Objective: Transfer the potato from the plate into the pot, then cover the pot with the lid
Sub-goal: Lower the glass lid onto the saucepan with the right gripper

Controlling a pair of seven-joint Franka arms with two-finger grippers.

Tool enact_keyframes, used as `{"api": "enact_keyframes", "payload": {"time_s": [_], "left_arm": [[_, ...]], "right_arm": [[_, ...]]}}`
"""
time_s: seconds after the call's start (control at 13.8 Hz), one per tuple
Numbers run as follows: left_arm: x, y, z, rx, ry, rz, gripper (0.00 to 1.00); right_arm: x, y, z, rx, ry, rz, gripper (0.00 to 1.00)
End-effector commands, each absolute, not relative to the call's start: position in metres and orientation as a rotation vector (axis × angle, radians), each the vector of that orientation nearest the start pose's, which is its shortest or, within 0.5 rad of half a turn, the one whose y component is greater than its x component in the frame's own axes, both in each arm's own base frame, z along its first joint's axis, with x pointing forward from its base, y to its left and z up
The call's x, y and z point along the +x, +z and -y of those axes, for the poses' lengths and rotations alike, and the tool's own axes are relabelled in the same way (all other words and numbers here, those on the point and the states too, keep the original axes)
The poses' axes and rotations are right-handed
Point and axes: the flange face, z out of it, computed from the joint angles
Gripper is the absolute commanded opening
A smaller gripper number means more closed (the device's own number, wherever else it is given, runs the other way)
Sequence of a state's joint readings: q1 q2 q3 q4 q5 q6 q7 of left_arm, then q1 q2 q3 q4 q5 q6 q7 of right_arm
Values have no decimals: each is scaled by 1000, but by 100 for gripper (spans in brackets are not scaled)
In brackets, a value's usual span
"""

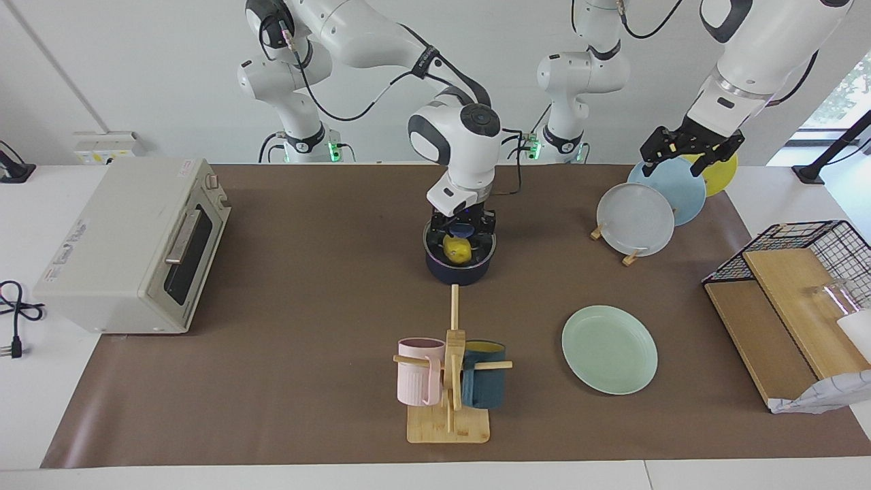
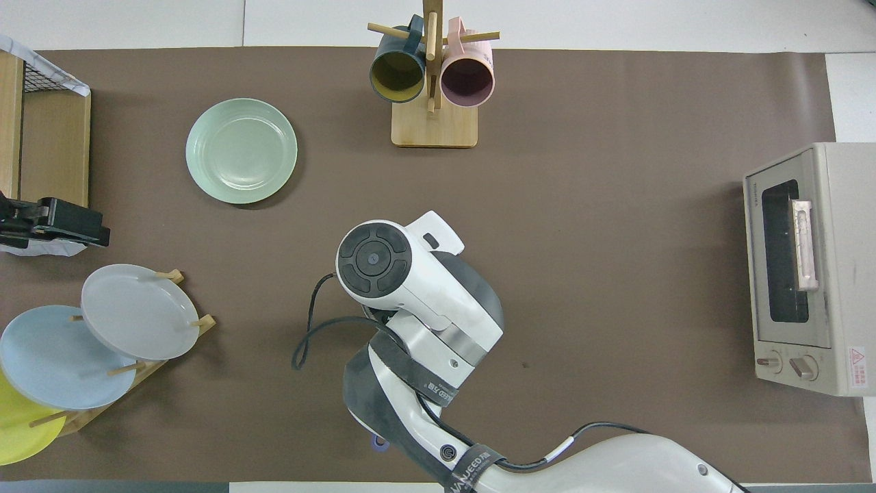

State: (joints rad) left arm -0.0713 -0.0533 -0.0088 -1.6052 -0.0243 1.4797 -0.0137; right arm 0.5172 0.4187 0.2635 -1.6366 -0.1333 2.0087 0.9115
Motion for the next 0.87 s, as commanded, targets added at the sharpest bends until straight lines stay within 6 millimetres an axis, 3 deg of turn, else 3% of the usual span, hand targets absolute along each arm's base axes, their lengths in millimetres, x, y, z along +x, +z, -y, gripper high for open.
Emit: {"api": "enact_keyframes", "payload": {"time_s": [0.0, 0.07, 0.14, 0.22, 0.29, 0.51, 0.72, 0.8], "left_arm": [[523, 635, 43, -3152, 113, -84, 100], [522, 635, 43, -3152, 117, -82, 100], [522, 635, 43, -3152, 117, -82, 100], [522, 636, 43, -3152, 113, -82, 100], [522, 636, 43, -3153, 108, -77, 100], [523, 636, 42, -3153, 105, -82, 100], [522, 636, 42, -3151, 108, -84, 100], [522, 635, 43, -3151, 110, -84, 100]], "right_arm": [[484, 370, -444, -3161, 23, -183, 0], [485, 370, -443, -3159, 20, -187, 0], [486, 368, -441, -3158, 20, -186, 28], [487, 368, -442, -3152, 11, -181, 82], [487, 368, -441, -3149, 5, -176, 100], [498, 376, -434, -3155, -19, -183, 100], [519, 418, -410, -3123, -96, -176, 100], [528, 432, -393, -3129, -100, -167, 100]]}}
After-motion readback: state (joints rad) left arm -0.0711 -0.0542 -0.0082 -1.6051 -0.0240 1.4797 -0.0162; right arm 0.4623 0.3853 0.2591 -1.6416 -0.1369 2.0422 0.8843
